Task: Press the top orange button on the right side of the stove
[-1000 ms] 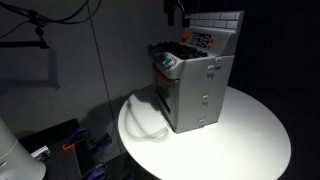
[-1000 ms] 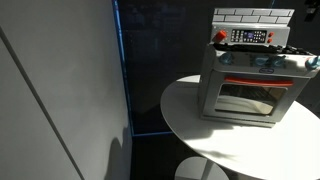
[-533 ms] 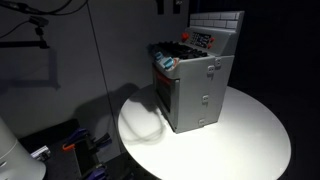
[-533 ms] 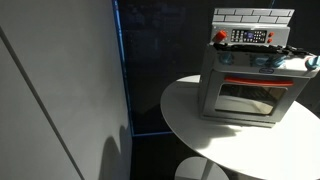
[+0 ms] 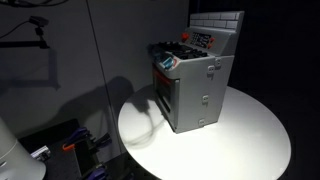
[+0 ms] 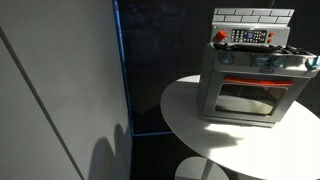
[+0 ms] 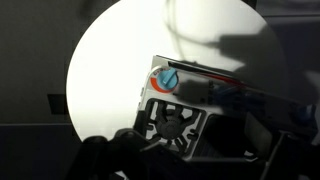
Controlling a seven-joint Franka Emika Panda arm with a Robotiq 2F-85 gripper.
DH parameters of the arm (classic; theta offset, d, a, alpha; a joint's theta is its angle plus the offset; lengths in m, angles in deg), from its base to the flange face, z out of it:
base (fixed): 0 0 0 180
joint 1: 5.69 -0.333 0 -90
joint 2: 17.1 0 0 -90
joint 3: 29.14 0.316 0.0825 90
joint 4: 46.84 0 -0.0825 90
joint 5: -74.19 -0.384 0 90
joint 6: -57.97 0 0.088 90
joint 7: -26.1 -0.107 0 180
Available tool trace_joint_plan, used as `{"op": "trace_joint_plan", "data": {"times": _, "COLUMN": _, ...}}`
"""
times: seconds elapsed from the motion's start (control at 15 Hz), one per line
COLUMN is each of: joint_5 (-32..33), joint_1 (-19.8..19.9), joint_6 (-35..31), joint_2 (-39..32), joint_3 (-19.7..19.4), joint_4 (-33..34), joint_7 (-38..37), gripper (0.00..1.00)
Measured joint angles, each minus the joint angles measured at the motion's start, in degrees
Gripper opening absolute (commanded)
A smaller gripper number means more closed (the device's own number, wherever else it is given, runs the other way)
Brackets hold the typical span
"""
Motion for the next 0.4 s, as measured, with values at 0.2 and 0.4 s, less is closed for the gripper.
{"op": "trace_joint_plan", "data": {"times": 0.2, "joint_5": 0.00, "joint_1": 0.00, "joint_6": 0.20, "joint_2": 0.90, "joint_3": 0.07, "joint_4": -0.04, "joint_7": 0.00, "gripper": 1.00}}
{"op": "trace_joint_plan", "data": {"times": 0.4, "joint_5": 0.00, "joint_1": 0.00, "joint_6": 0.20, "joint_2": 0.97, "joint_3": 0.11, "joint_4": -0.14, "joint_7": 0.00, "gripper": 1.00}}
